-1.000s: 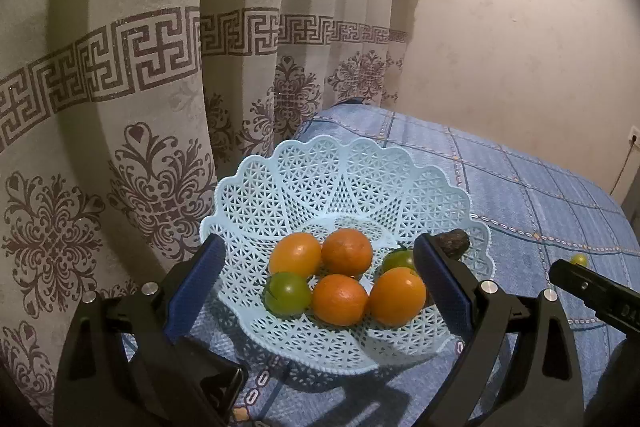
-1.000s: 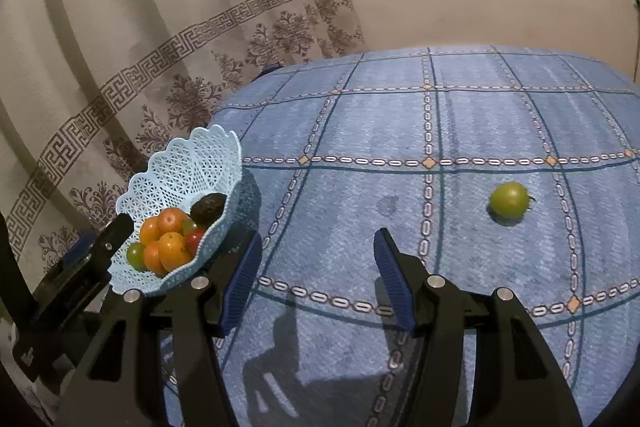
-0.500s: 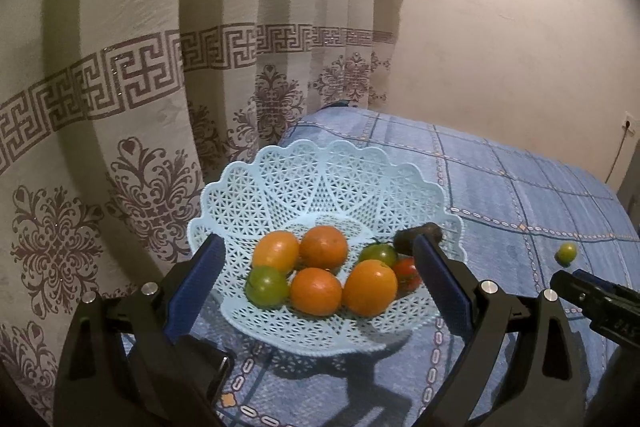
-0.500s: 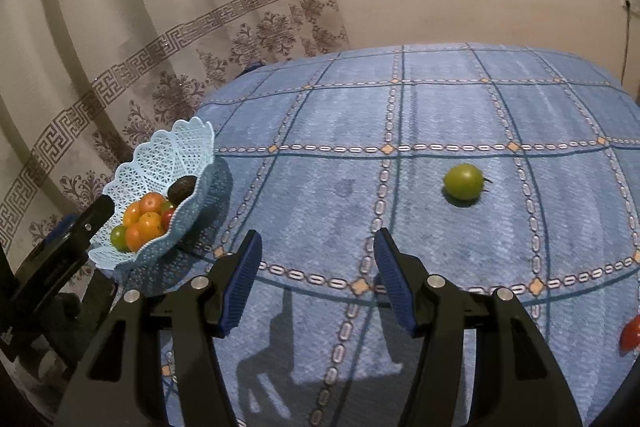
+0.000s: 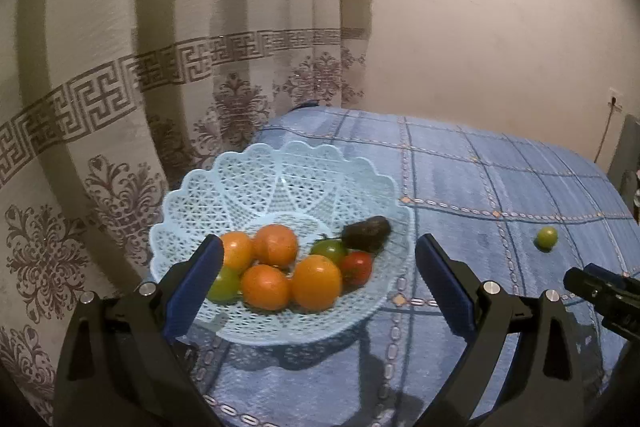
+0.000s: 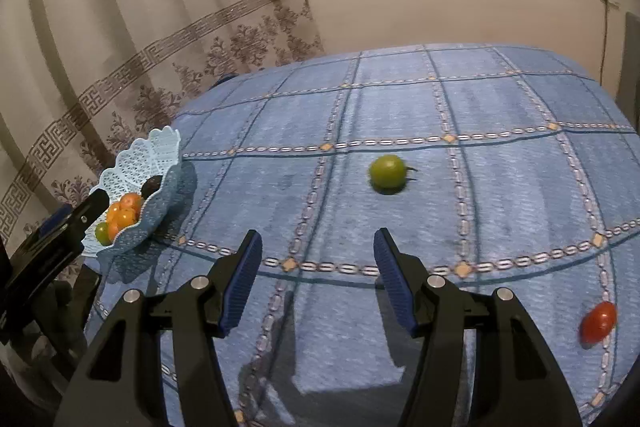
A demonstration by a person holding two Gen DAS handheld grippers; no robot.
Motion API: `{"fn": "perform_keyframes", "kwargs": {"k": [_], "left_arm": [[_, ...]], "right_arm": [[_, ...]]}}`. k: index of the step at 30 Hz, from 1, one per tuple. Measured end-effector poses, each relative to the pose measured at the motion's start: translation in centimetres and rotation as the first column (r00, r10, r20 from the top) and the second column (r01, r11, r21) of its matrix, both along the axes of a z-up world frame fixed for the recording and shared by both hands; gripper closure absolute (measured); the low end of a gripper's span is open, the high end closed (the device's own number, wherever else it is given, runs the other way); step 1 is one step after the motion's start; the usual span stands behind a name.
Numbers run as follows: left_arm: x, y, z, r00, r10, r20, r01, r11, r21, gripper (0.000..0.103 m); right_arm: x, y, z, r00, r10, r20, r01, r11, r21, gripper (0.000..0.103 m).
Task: Organize fruits
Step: 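Move the right tool toward the last red tomato while the left tool approaches the green tomato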
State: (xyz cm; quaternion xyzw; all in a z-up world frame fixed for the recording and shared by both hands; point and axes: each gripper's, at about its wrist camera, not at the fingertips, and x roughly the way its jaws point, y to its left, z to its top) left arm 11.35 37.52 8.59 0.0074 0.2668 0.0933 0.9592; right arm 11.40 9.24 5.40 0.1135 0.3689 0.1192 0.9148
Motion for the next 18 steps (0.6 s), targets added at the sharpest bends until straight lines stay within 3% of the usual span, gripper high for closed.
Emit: {"fn": "perform_keyframes", "kwargs": {"k": [18], "left_arm": [[0.6,-6.2,-1.0,0.992,-0.119,-0.046,0.121,0.992,0.046,0.005]], "right_arm": [[-3.1,-8.4,0.0,0.989,-0.142,0.040,0.143,0.990,-0.013,0.045]]}}
